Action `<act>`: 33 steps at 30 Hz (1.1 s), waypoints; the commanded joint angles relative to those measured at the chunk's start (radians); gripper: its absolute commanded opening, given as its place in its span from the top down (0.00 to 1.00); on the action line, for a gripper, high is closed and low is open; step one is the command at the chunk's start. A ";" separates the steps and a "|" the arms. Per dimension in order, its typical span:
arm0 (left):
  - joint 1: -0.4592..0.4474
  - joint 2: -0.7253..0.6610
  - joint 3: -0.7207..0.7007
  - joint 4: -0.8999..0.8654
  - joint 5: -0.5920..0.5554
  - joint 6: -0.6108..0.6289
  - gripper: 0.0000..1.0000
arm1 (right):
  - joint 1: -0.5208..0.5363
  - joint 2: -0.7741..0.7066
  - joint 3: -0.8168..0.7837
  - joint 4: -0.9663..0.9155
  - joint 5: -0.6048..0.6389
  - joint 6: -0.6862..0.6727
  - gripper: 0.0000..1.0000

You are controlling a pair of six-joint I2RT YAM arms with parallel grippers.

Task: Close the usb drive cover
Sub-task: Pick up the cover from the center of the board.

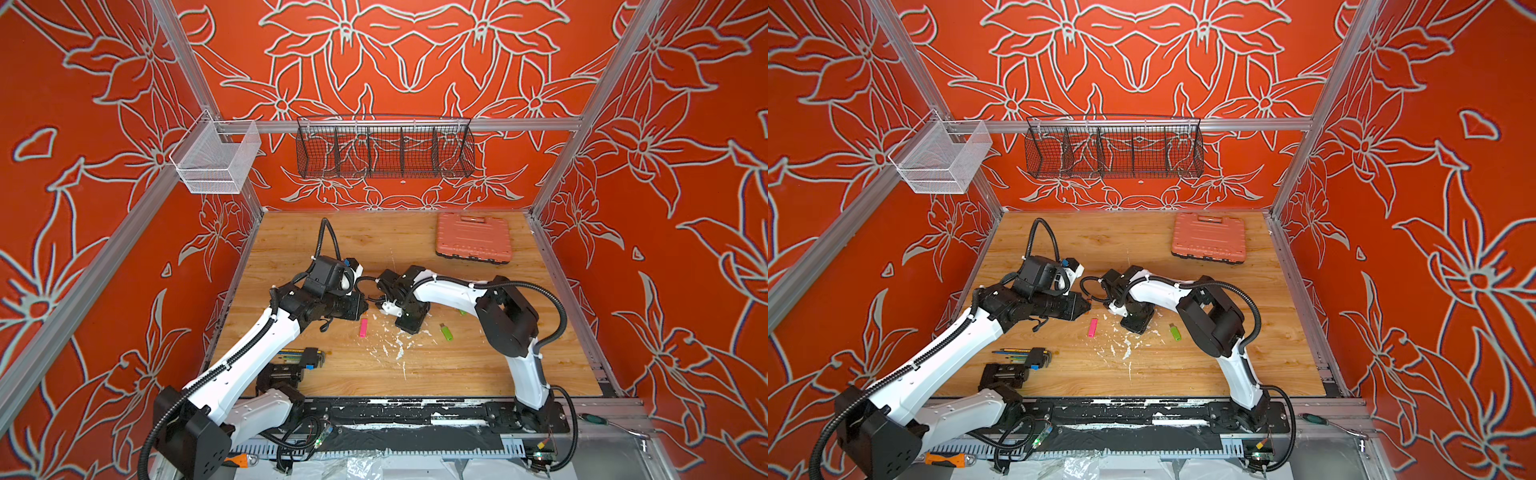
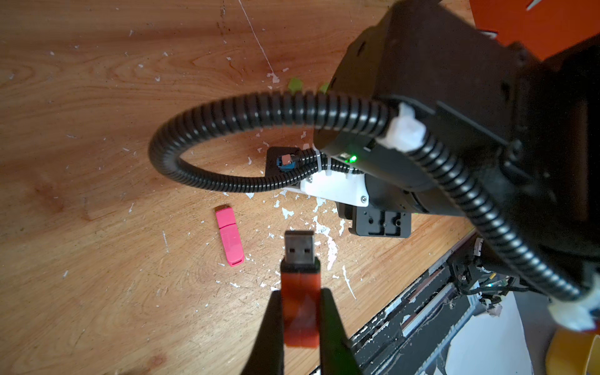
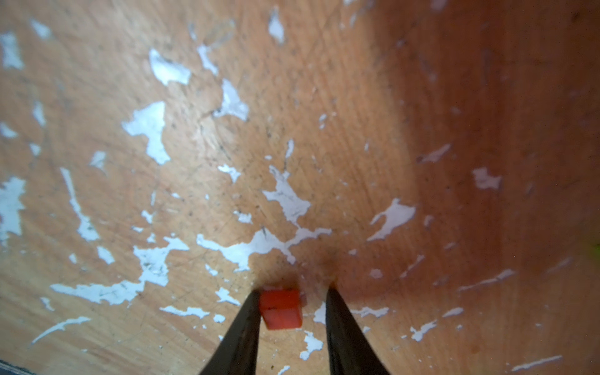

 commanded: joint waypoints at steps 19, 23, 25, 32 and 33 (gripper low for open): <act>-0.008 0.010 0.020 0.000 0.017 0.014 0.94 | 0.014 0.028 -0.039 0.076 0.068 0.078 0.85; -0.008 0.010 0.013 0.015 0.044 0.015 0.94 | -0.012 -0.071 -0.069 0.105 0.040 0.146 0.92; -0.008 0.012 0.003 0.040 0.068 0.010 0.94 | -0.044 -0.158 -0.109 0.146 0.000 0.187 0.92; -0.010 0.044 -0.042 0.248 0.314 -0.029 0.94 | -0.291 -0.579 -0.431 0.609 -0.543 0.437 0.92; -0.013 0.056 -0.046 0.285 0.366 -0.039 0.95 | -0.328 -0.618 -0.477 0.700 -0.624 0.505 0.92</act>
